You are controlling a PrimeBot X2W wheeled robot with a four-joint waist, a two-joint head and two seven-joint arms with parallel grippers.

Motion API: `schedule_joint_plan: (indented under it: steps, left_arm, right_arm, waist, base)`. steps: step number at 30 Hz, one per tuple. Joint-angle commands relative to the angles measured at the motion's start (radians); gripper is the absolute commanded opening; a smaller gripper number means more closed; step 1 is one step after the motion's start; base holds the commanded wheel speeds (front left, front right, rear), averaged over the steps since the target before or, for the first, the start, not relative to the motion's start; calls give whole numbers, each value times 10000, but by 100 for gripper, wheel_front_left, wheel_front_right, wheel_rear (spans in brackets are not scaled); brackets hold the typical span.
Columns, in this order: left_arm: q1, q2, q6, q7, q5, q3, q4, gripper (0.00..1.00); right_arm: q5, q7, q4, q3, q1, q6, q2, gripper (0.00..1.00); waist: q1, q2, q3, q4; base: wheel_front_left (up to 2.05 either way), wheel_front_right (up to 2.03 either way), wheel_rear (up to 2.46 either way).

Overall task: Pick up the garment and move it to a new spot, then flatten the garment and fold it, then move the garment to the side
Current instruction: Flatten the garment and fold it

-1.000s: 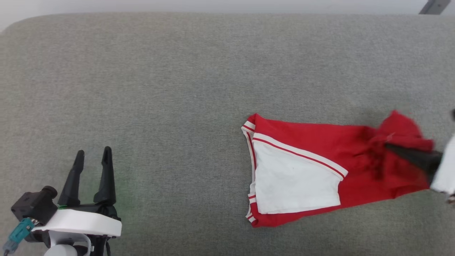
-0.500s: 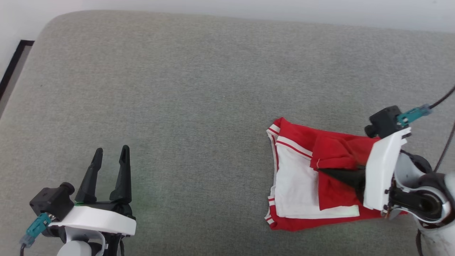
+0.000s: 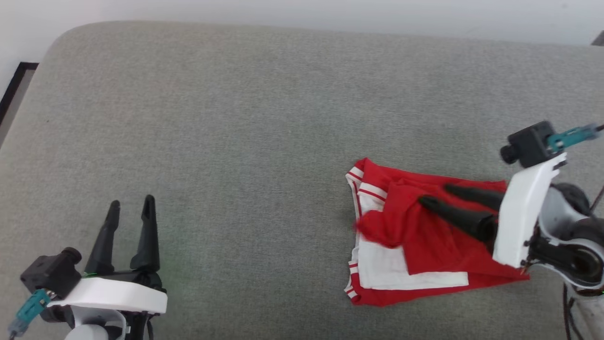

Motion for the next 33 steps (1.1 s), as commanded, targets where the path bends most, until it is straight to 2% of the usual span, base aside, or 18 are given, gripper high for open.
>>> schedule_joint_plan:
  steps: [1,8,17,24,33]
  left_arm:
    - [58,52,-33,-50,-38,106,-49,100]
    - [170,101,-33,-50,-76,270,-165,100]
    - [426,152,-33,-50,49,691,-367,100]
    - [729,196,-33,-49,190,1004,-545,100]
    - [1204,246,-33,-49,274,1268,-642,100]
  right_arm:
    - [-39,-205,-118,-115,131,0,-38,100]
    - [-341,-1324,-379,-743,468,0,-161,100]
    - [-1438,-4521,-154,-902,1257,0,-600,100]
    - [-2332,-7106,607,-891,1938,0,-660,100]
    - [-3359,-9767,1914,-753,2401,0,-639,100]
  waist:
    - [0,0,-49,-148]
    - [0,0,-198,-521]
    - [0,0,-511,-1160]
    - [0,0,-839,-1602]
    - [0,0,-1295,-1943]
  base:
    - [0,0,0]
    - [0,0,0]
    - [0,0,0]
    - [0,0,0]
    - [0,0,0]
